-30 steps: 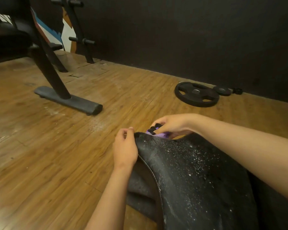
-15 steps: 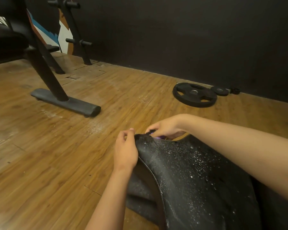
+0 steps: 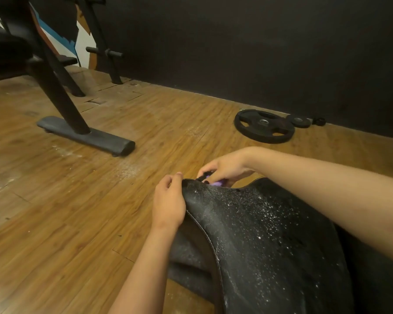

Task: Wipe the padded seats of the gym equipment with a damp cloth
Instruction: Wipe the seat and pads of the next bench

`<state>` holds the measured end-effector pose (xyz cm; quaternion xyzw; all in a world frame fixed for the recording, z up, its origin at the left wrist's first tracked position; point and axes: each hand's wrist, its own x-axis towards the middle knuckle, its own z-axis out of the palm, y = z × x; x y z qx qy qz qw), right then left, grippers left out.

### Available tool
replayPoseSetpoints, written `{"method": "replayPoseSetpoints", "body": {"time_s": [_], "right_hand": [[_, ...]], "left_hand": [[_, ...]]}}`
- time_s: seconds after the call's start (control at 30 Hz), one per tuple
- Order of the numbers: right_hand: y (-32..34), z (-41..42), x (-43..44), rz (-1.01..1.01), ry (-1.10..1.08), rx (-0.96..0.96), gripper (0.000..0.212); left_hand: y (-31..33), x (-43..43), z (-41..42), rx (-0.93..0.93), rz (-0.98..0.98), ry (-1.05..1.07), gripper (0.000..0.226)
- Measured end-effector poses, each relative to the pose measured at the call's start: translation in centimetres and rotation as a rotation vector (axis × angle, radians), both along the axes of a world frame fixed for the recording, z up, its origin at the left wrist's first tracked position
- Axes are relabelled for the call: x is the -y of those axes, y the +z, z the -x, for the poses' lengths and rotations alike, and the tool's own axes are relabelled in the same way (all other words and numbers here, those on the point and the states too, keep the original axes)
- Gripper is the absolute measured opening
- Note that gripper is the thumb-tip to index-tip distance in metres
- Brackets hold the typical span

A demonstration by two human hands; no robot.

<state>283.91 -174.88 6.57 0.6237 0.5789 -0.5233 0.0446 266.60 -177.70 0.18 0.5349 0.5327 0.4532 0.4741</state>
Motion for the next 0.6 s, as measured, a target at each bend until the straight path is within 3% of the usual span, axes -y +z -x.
{"method": "replayPoseSetpoints", "body": {"time_s": [0.07,0.17,0.3,0.43,0.6], "right_hand": [[0.6,-1.8,0.5,0.030,0.131,0.158,0.020],[1.3,-4.4,1.3,-0.038,0.137,0.294,0.015],[1.4,-5.3,1.2,-0.062,0.085,0.304,0.018],[0.4,-4.4,1.5,-0.083,0.050,0.114,0.016],[0.5,-6.1,1.9,-0.186,0.097,0.291,0.016]], "left_hand": [[-0.2,0.0,0.0,-0.003,-0.007,0.001,0.038],[-0.6,-0.2,0.1,-0.010,-0.024,0.006,0.040],[-0.8,-0.4,-0.1,-0.014,-0.052,0.020,0.038],[-0.8,-0.3,-0.1,-0.005,-0.054,0.026,0.036],[-0.6,-0.1,-0.1,0.115,-0.072,-0.070,0.015]]}}
